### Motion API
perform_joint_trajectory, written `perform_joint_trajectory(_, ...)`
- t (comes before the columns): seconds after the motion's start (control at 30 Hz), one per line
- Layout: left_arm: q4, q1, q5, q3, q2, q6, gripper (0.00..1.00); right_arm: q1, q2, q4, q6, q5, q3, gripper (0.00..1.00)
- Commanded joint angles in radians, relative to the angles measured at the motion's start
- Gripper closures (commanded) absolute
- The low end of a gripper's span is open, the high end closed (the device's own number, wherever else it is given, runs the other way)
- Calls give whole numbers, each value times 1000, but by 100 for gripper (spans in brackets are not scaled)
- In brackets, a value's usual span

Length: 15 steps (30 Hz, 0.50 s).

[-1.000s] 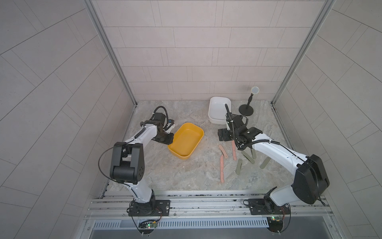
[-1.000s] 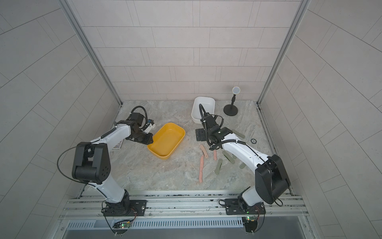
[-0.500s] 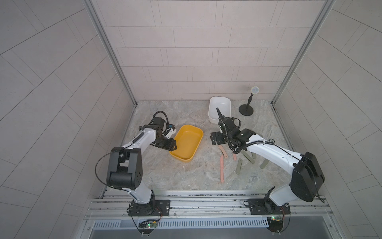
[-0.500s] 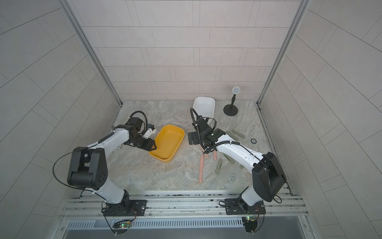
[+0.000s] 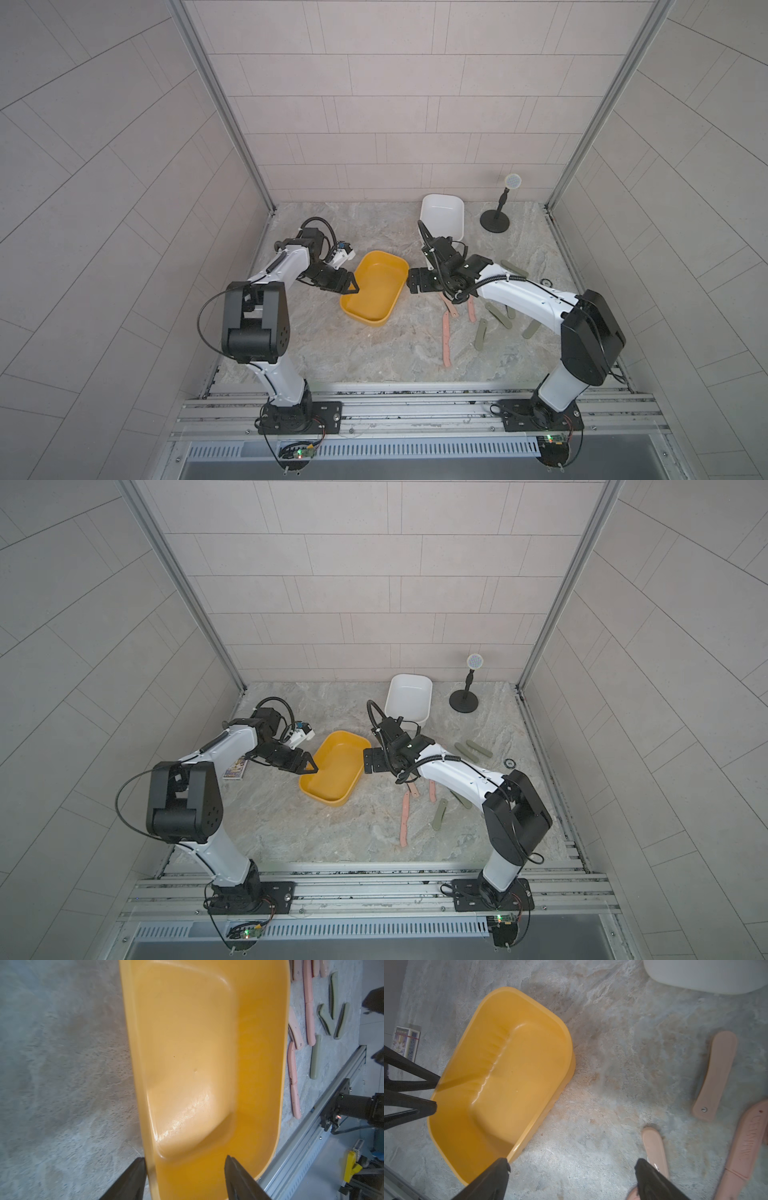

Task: Place the fruit knives into the storage box by color
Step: Move the storage box to the center of the board.

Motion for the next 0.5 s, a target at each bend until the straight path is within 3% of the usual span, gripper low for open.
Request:
perform_joint_trajectory(0.0,-70,1,58,9,7,67,34,5,18,0,42,-46,24,3)
perform_joint_trajectory(0.47,-169,-2,151,-13,12,139,33,-9,55,2,47,-63,30,3)
